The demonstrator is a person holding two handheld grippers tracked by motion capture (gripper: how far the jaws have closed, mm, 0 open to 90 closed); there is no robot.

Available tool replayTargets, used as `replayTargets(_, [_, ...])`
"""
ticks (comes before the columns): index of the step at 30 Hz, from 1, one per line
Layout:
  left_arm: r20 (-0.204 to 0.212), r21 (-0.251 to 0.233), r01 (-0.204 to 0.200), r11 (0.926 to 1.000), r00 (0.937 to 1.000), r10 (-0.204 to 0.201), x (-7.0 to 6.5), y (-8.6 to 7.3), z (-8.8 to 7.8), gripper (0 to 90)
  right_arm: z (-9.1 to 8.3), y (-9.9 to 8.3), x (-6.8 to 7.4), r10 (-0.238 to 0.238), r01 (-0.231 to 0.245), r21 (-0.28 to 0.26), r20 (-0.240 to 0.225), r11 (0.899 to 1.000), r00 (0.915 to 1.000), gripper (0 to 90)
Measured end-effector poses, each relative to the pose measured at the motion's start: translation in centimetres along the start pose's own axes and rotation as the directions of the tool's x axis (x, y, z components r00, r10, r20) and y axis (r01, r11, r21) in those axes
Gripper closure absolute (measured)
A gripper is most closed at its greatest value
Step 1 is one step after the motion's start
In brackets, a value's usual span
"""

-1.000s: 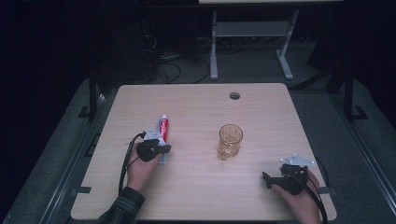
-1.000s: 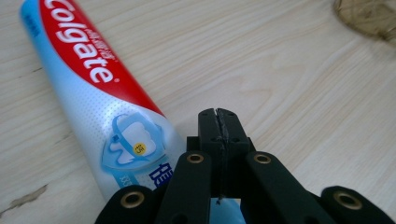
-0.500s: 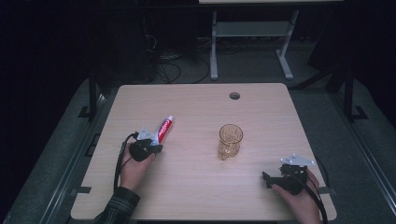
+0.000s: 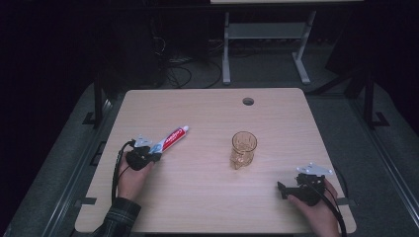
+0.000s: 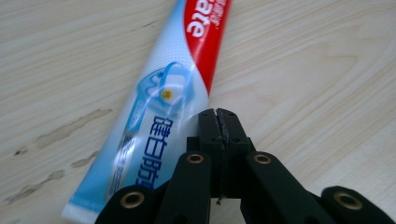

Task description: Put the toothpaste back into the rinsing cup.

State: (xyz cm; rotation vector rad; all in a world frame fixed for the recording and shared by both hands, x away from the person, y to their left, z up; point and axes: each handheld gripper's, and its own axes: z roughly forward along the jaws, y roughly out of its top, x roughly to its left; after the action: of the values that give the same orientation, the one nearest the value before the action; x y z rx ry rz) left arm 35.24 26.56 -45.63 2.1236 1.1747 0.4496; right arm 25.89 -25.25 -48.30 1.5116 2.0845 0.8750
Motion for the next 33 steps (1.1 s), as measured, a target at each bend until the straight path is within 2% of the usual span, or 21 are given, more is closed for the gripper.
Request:
replayTargets(10, [-0.054,0.007,0.021,0.9998,0.9983,-0.020,1.8,-0.6,-0.7,90.0,0.0,0.0,0.0,-0.003,0.003,0.000,-0.001,1.000,1.0000,0.8])
replayTargets(11, [-0.070,0.007,0.027,0.9996,0.9972,-0.027,2.3,-0.8,-0.9,90.0,0.0,0.0,0.0,-0.002,0.002,0.000,-0.001,1.000,1.0000,0.8])
replayTargets(18, [-0.107,0.008,0.052,0.9986,0.9930,-0.051,3.6,-1.3,-1.4,90.0,0.0,0.0,0.0,-0.002,0.002,0.000,-0.002,1.000,1.0000,0.8])
replayTargets(19, [-0.121,0.008,0.060,0.9982,0.9909,-0.058,4.2,-1.5,-1.4,90.0,0.0,0.0,0.0,-0.002,0.002,0.000,-0.002,1.000,1.0000,0.8])
replayTargets(23, [-0.136,0.007,0.073,0.9973,0.9882,-0.071,5.1,-1.7,-1.5,90.0,0.0,0.0,0.0,-0.002,0.002,0.000,-0.002,1.000,1.0000,0.8])
replayTargets(30, [-0.131,-0.005,0.086,0.9963,0.9876,-0.086,5.5,-1.8,-1.8,90.0,0.0,0.0,0.0,-0.003,0.003,0.000,-0.002,1.000,1.0000,0.8])
replayTargets(33, [-0.105,-0.017,0.090,0.9958,0.9903,-0.092,5.1,-1.3,-1.9,90.0,0.0,0.0,0.0,-0.003,0.003,0.000,-0.002,1.000,1.0000,0.8])
